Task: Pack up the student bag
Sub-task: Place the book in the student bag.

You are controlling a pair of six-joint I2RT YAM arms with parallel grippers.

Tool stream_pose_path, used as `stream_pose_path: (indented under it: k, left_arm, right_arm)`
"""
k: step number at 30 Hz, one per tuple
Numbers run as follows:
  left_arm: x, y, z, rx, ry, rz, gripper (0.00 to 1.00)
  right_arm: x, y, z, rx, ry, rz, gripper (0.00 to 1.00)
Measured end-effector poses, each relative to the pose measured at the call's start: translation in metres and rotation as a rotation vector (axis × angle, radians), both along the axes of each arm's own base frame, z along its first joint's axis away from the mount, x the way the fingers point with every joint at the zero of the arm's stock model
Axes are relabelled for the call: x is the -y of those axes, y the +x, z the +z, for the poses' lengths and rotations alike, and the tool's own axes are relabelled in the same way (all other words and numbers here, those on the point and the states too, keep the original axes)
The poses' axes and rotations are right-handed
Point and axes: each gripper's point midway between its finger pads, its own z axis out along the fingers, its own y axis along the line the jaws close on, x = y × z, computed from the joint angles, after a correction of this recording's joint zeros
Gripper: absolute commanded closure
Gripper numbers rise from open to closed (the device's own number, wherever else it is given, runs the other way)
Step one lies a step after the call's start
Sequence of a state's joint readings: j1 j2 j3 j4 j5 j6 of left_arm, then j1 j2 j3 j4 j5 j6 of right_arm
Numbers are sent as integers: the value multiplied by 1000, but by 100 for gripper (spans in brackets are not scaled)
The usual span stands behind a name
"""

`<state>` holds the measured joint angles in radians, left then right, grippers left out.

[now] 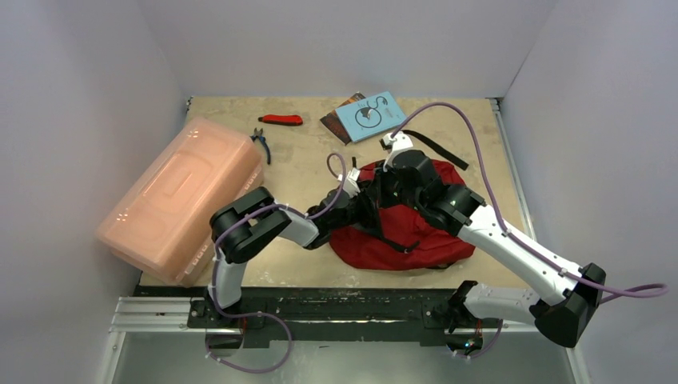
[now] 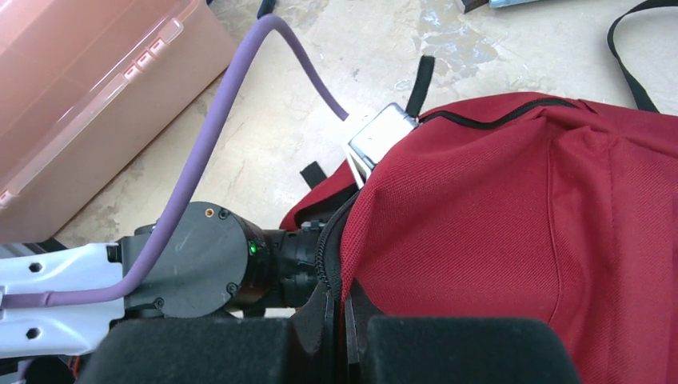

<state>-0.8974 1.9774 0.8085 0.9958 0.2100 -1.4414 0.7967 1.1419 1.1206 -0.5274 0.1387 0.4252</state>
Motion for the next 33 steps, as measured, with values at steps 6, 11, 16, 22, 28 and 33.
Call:
stream_pose_path:
  k: [6, 11, 16, 22, 28, 33]
  left_arm:
    - [30, 0, 21, 104, 17, -40, 100]
    - [45, -10, 22, 65, -11, -116, 100]
    - [43, -7, -12, -48, 41, -140, 93]
    - [43, -3, -13, -125, 179, -167, 55]
    - [5, -13, -32, -188, 414, -151, 18]
    - [-32, -10, -36, -220, 545, -115, 10]
  right_arm:
    - [-3, 2, 0, 15, 6, 10, 100]
    - [2, 2, 4, 48, -18, 27, 100]
    - [11, 1, 1, 64, -59, 29, 100]
    - [22, 2, -5, 85, -90, 4, 100]
    - [36, 0, -5, 105, -86, -31, 100]
    - [46, 6, -10, 97, -99, -69, 100]
